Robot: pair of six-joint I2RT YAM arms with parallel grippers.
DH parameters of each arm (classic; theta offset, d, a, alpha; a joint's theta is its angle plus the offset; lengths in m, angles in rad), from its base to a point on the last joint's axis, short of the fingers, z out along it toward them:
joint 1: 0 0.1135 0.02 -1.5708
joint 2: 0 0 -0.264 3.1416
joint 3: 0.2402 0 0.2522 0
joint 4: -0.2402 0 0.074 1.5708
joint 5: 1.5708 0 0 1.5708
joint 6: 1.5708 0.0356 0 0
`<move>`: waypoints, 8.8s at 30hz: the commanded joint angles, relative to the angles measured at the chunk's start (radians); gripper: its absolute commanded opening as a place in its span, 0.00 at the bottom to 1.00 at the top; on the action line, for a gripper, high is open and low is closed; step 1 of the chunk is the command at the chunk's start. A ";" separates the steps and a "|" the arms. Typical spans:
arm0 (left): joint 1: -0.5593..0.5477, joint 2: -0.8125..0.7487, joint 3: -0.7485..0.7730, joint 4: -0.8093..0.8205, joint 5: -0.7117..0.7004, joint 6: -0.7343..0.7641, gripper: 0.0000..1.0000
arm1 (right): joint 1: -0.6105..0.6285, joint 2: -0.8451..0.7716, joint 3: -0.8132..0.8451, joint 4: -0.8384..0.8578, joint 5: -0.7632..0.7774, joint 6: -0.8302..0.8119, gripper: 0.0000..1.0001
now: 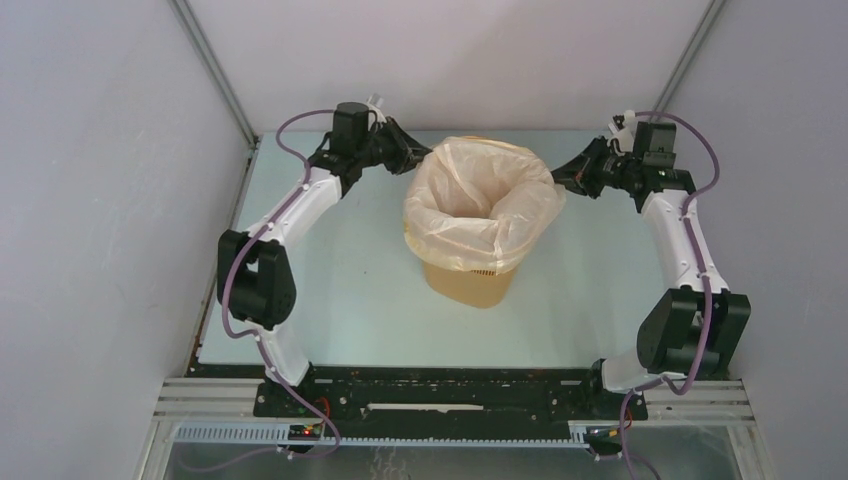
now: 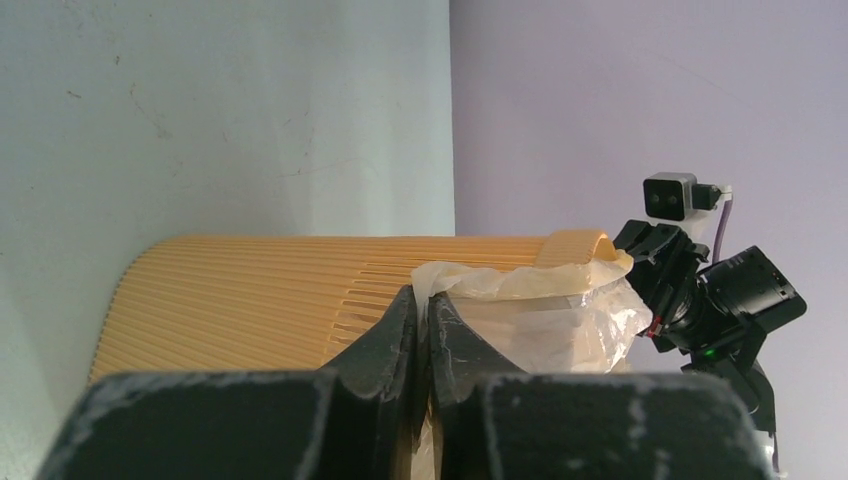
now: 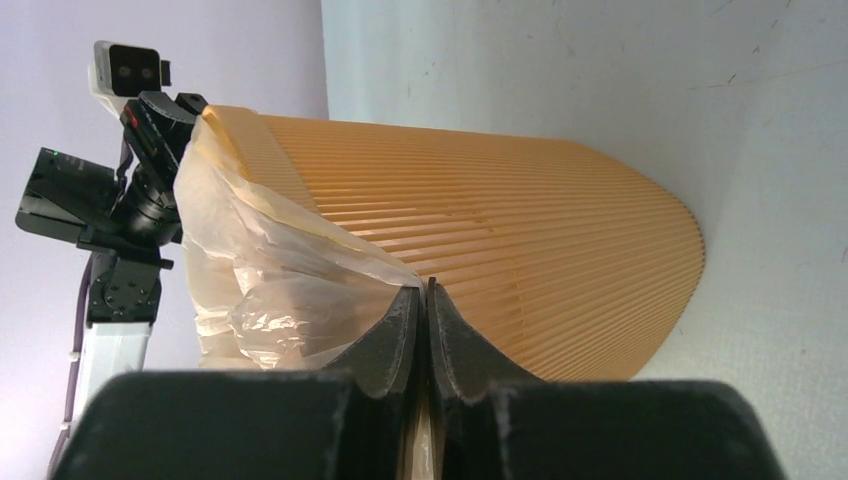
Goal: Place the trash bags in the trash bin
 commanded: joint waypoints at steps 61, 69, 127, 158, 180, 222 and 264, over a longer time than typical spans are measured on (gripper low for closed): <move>0.003 -0.288 -0.331 -0.147 0.008 0.155 0.26 | 0.884 -0.627 -0.182 -0.271 0.893 -0.064 0.72; 0.002 -0.316 -0.365 -0.124 -0.007 0.132 0.26 | 0.935 -0.599 -0.219 -0.199 1.004 -0.047 0.64; -0.027 -0.429 -0.432 -0.291 -0.141 0.262 0.77 | 0.853 -0.446 0.255 -0.386 0.860 -0.219 0.68; -0.198 -0.424 -0.627 -0.061 -0.155 0.113 0.59 | 0.861 0.304 0.541 -0.423 1.022 -0.287 0.62; -0.219 -0.403 -0.629 -0.063 -0.145 0.114 0.60 | 0.650 0.094 0.297 -0.294 0.934 -0.342 0.89; -0.283 -0.361 -0.610 -0.082 -0.173 0.136 0.64 | 0.610 0.220 0.213 -0.138 0.926 -0.332 0.90; -0.292 -0.361 -0.605 -0.104 -0.179 0.133 0.67 | 0.647 0.340 0.079 -0.120 0.854 -0.352 0.91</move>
